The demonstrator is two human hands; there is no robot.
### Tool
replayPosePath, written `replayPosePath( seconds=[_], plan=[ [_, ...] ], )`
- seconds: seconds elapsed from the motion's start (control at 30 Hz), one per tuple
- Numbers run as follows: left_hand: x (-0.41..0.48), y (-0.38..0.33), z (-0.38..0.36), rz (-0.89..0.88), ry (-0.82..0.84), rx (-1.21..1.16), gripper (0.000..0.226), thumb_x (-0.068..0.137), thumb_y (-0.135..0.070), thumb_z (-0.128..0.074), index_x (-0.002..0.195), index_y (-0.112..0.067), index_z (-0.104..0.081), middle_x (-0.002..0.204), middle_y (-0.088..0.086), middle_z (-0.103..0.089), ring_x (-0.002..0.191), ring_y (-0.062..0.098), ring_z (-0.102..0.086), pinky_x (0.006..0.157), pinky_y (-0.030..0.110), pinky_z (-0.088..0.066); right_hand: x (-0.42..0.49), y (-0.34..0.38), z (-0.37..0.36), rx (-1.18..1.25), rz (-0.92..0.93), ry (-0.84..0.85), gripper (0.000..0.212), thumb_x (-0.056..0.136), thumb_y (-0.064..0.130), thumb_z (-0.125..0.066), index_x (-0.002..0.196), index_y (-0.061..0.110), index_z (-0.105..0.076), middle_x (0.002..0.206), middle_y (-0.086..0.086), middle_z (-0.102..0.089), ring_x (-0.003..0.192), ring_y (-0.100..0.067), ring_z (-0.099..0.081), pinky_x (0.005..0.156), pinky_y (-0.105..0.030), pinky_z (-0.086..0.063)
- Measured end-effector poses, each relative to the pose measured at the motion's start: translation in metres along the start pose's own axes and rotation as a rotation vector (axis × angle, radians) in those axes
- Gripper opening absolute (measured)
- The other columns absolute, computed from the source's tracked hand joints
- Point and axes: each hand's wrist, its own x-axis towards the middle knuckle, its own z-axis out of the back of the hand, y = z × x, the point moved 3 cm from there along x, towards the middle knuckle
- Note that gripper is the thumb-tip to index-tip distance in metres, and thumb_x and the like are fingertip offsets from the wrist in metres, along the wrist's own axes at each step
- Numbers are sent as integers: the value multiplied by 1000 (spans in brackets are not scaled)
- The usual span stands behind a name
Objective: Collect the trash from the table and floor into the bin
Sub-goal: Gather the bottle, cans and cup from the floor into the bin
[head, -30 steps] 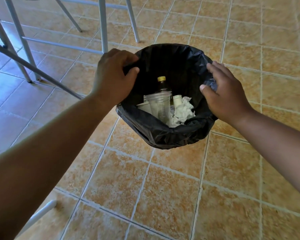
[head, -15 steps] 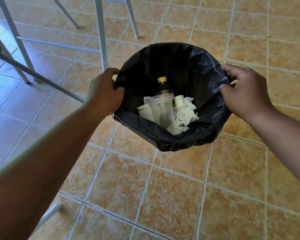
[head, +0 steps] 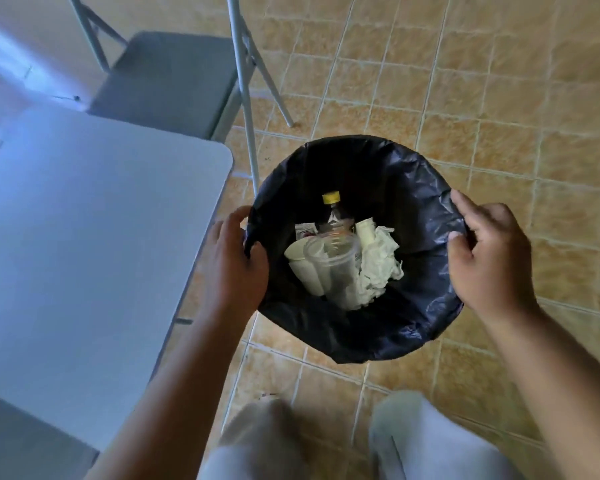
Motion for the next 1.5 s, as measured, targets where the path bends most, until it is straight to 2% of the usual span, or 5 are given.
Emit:
replayPosePath(
  seconds=[0.3,0.57,0.8,1.1,1.5],
  plan=[
    [-71,-185,167,-66,-13,15,51,80,-3,-62,127,-21,-55,105,5,-60,85,9,-46,75,22,-34,1,92,251,36,9,-18,52,84,-10,-58,134,5,-56,96,-15,-54,76,-26,-54,67,-21,-31],
    [-94,-286,211,-71,-39,-2,48,84,-6,-58,129,-23,-55,112,5,-61,98,23,-57,79,28,-40,16,103,363,35,31,-30,52,88,-4,-52,138,10,-52,94,-7,-49,68,-19,-46,67,-26,-34],
    [-51,-326,217,-102,-84,-44,49,83,-6,-58,129,-21,-56,118,9,-62,103,26,-58,83,30,-43,70,102,380,1,54,-68,52,88,-2,-53,138,11,-53,93,-7,-50,71,-19,-46,68,-24,-31],
    [86,-351,208,-134,-28,-120,45,88,-7,-56,131,-21,-54,118,6,-59,106,23,-56,92,42,-52,199,124,358,-22,46,-80,52,87,0,-55,137,14,-54,101,-10,-56,75,-22,-50,73,-25,-34],
    [292,-394,198,-143,-12,-108,49,86,-9,-56,133,-24,-51,117,3,-60,99,21,-60,76,28,-43,395,153,320,8,5,-109,51,89,2,-55,137,17,-55,97,-6,-55,77,-20,-52,71,-24,-34]
  ],
)
